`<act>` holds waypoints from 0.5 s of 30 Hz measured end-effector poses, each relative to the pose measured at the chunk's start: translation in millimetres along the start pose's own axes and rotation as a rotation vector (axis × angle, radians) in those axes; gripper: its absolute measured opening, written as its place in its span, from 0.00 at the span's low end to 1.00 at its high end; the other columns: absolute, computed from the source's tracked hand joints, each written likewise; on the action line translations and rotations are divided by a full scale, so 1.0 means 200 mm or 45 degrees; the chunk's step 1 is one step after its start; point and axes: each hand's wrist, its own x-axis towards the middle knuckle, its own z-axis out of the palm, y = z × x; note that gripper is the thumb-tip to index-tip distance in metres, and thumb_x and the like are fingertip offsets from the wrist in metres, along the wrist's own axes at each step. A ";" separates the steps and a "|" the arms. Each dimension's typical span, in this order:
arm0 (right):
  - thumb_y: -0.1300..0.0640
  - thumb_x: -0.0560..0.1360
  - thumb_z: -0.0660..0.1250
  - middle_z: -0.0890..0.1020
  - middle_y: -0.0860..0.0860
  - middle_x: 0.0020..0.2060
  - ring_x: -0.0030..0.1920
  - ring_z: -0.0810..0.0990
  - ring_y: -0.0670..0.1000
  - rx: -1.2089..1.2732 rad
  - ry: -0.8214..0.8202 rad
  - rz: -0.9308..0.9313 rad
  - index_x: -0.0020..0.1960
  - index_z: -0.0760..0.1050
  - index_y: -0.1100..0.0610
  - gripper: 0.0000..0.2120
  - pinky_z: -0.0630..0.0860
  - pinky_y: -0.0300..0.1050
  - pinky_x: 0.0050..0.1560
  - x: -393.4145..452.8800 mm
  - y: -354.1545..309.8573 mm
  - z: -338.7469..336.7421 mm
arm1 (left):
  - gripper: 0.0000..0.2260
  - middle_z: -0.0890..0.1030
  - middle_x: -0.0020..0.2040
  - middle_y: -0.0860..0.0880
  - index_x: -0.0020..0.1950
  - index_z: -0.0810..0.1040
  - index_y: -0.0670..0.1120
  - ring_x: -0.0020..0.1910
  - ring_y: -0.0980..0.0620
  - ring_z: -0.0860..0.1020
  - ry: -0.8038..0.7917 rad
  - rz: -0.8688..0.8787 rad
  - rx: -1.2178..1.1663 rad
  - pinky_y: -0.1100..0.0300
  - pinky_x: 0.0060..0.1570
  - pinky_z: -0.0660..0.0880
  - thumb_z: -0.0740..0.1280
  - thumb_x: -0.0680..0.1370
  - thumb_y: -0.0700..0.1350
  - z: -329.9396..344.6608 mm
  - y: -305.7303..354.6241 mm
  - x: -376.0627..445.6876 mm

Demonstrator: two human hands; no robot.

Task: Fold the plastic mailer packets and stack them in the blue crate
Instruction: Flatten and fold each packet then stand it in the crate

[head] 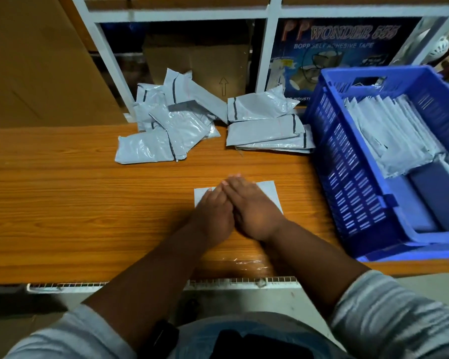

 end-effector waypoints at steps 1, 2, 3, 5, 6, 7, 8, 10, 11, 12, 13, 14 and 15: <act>0.51 0.84 0.62 0.59 0.57 0.85 0.85 0.54 0.60 0.014 -0.039 -0.027 0.86 0.56 0.55 0.33 0.57 0.62 0.83 0.02 -0.01 0.04 | 0.32 0.65 0.84 0.39 0.84 0.64 0.40 0.83 0.38 0.62 -0.029 -0.019 0.001 0.35 0.79 0.62 0.55 0.82 0.54 0.02 0.00 0.01; 0.49 0.85 0.60 0.59 0.57 0.85 0.85 0.55 0.60 0.000 -0.064 -0.009 0.86 0.56 0.54 0.32 0.57 0.63 0.82 0.02 0.01 0.07 | 0.33 0.64 0.84 0.40 0.85 0.62 0.42 0.84 0.39 0.61 -0.053 -0.060 0.037 0.34 0.79 0.62 0.54 0.82 0.56 0.04 -0.01 -0.01; 0.45 0.86 0.57 0.58 0.56 0.86 0.85 0.53 0.60 -0.039 -0.085 0.035 0.87 0.55 0.53 0.32 0.56 0.64 0.83 0.00 0.06 0.08 | 0.34 0.62 0.85 0.41 0.86 0.61 0.43 0.85 0.40 0.59 -0.067 -0.100 0.089 0.34 0.80 0.60 0.53 0.83 0.58 0.05 -0.05 -0.04; 0.36 0.87 0.49 0.50 0.53 0.87 0.87 0.46 0.57 -0.144 -0.128 0.152 0.88 0.49 0.48 0.33 0.51 0.64 0.84 -0.10 0.19 0.07 | 0.36 0.57 0.87 0.42 0.87 0.56 0.44 0.86 0.41 0.55 -0.072 -0.157 0.133 0.34 0.81 0.55 0.52 0.83 0.62 0.07 -0.16 -0.12; 0.33 0.86 0.47 0.46 0.51 0.87 0.87 0.43 0.56 -0.170 -0.145 0.229 0.88 0.45 0.46 0.35 0.48 0.64 0.84 -0.16 0.25 0.06 | 0.37 0.56 0.87 0.42 0.87 0.56 0.44 0.86 0.40 0.55 -0.063 -0.184 0.146 0.33 0.82 0.54 0.51 0.84 0.64 0.08 -0.23 -0.17; 0.32 0.85 0.46 0.44 0.51 0.87 0.86 0.42 0.56 -0.167 -0.164 0.311 0.87 0.43 0.45 0.36 0.46 0.63 0.84 -0.20 0.32 0.04 | 0.37 0.57 0.87 0.42 0.87 0.56 0.43 0.85 0.39 0.56 -0.045 -0.205 0.172 0.33 0.81 0.54 0.51 0.84 0.64 0.08 -0.29 -0.21; 0.31 0.85 0.47 0.43 0.52 0.87 0.86 0.41 0.56 -0.136 -0.173 0.379 0.87 0.42 0.45 0.37 0.45 0.62 0.85 -0.23 0.36 0.00 | 0.37 0.57 0.86 0.41 0.86 0.58 0.43 0.85 0.37 0.56 -0.036 -0.225 0.187 0.31 0.81 0.55 0.51 0.84 0.65 0.08 -0.34 -0.24; 0.32 0.85 0.50 0.46 0.53 0.87 0.86 0.43 0.57 -0.061 -0.150 0.432 0.88 0.46 0.49 0.38 0.46 0.62 0.85 -0.23 0.36 -0.06 | 0.38 0.58 0.86 0.40 0.85 0.60 0.42 0.85 0.35 0.56 -0.048 -0.223 0.188 0.31 0.80 0.57 0.51 0.83 0.66 0.05 -0.37 -0.25; 0.33 0.85 0.53 0.48 0.54 0.87 0.86 0.44 0.58 -0.056 -0.116 0.395 0.87 0.48 0.50 0.37 0.47 0.63 0.84 -0.20 0.32 -0.09 | 0.38 0.59 0.86 0.40 0.85 0.61 0.42 0.85 0.36 0.56 -0.050 -0.192 0.184 0.31 0.80 0.58 0.52 0.83 0.66 0.02 -0.35 -0.23; 0.35 0.85 0.55 0.51 0.55 0.86 0.86 0.47 0.59 -0.074 -0.082 0.308 0.87 0.50 0.51 0.37 0.49 0.65 0.84 -0.15 0.27 -0.10 | 0.37 0.59 0.86 0.41 0.85 0.61 0.42 0.85 0.36 0.56 -0.048 -0.147 0.175 0.32 0.80 0.59 0.53 0.83 0.65 0.00 -0.30 -0.19; 0.36 0.84 0.58 0.53 0.56 0.86 0.86 0.49 0.60 -0.092 -0.068 0.197 0.87 0.53 0.52 0.37 0.51 0.66 0.83 -0.10 0.21 -0.10 | 0.37 0.59 0.86 0.41 0.85 0.61 0.43 0.85 0.38 0.56 -0.048 -0.105 0.148 0.33 0.80 0.59 0.55 0.83 0.64 -0.02 -0.25 -0.14; 0.38 0.83 0.60 0.55 0.57 0.85 0.85 0.51 0.60 -0.085 -0.080 0.101 0.86 0.54 0.53 0.38 0.52 0.67 0.83 -0.04 0.14 -0.08 | 0.37 0.60 0.86 0.41 0.85 0.61 0.42 0.85 0.38 0.57 -0.051 -0.076 0.106 0.34 0.80 0.60 0.57 0.82 0.63 -0.03 -0.19 -0.09; 0.41 0.83 0.62 0.56 0.57 0.85 0.85 0.52 0.60 -0.059 -0.120 0.044 0.86 0.54 0.54 0.38 0.52 0.66 0.83 0.01 0.08 -0.05 | 0.36 0.61 0.85 0.41 0.85 0.62 0.42 0.85 0.39 0.58 -0.058 -0.066 0.065 0.34 0.80 0.61 0.59 0.82 0.62 -0.03 -0.14 -0.05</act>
